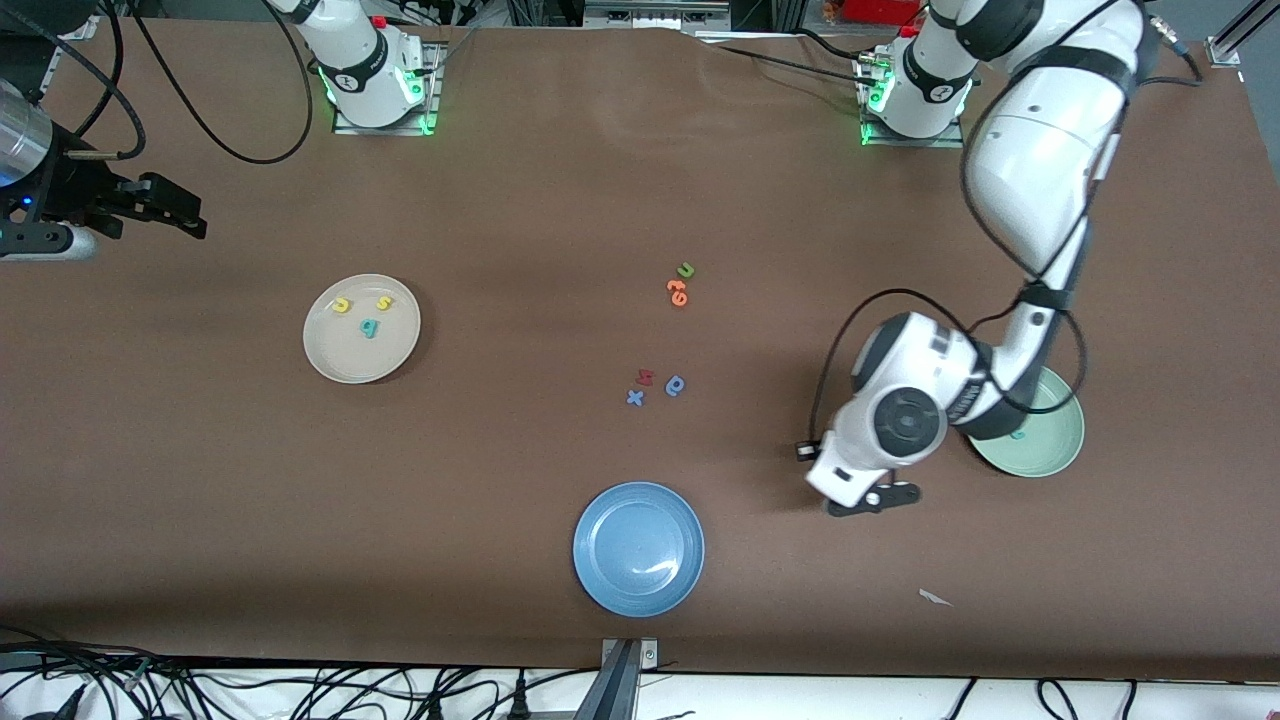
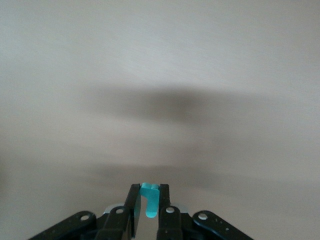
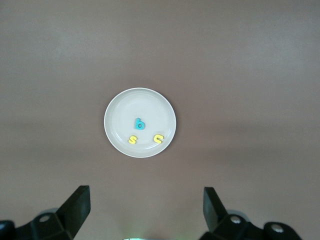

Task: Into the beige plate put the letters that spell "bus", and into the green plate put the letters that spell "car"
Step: 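Carry the blue l to the green plate and release it with the left gripper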

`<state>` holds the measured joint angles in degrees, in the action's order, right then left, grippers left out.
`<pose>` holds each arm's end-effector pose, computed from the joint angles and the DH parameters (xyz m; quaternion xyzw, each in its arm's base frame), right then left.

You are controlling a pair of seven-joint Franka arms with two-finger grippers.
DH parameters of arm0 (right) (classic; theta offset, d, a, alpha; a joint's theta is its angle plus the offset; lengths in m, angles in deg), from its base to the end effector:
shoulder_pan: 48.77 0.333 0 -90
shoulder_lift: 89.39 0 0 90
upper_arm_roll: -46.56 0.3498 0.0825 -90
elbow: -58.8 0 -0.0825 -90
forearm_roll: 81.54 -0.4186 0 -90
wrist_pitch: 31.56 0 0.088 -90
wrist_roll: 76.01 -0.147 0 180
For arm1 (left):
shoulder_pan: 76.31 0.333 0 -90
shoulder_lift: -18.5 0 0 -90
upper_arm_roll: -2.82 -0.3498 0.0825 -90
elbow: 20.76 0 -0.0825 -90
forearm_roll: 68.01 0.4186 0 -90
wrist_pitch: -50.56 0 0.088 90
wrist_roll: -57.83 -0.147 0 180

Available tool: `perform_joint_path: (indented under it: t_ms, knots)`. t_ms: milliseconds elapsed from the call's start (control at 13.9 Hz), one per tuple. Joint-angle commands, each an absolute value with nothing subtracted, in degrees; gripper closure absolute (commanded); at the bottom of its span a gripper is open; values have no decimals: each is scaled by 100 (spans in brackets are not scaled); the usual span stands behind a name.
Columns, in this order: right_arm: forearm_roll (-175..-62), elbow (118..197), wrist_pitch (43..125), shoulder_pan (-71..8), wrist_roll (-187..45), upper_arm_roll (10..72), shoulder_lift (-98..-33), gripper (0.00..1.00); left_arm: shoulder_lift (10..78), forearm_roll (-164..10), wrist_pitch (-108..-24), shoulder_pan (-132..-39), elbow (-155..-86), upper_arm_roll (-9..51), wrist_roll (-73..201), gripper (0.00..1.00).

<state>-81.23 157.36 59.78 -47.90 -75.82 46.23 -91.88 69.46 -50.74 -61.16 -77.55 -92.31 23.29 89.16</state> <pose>0.5678 0.0045 0.5701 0.9991 0.0065 -0.0413 0.0027 0.7606 -0.2023 0.1987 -0.9952 -0.0704 0.0627 0.0246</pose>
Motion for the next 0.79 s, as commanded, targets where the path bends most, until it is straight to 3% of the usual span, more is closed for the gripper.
perform_joint_path:
  t_ms: [0,361,721]
  knots:
    - [-8233,15583,5852,-4806,-7505,4595,-9097,0,6378,-5052,-6097,-7177,-9967,2383,7843,91]
    - [-8251,15592,5852,-4815,-7505,4586,-9088,0,5920,-4981,-6237,-6157,-10609,2383,6198,91]
    - [-8251,15583,5852,-4815,-7505,4586,-9088,0,5357,-4815,-7756,-5410,-12190,2374,5793,91]
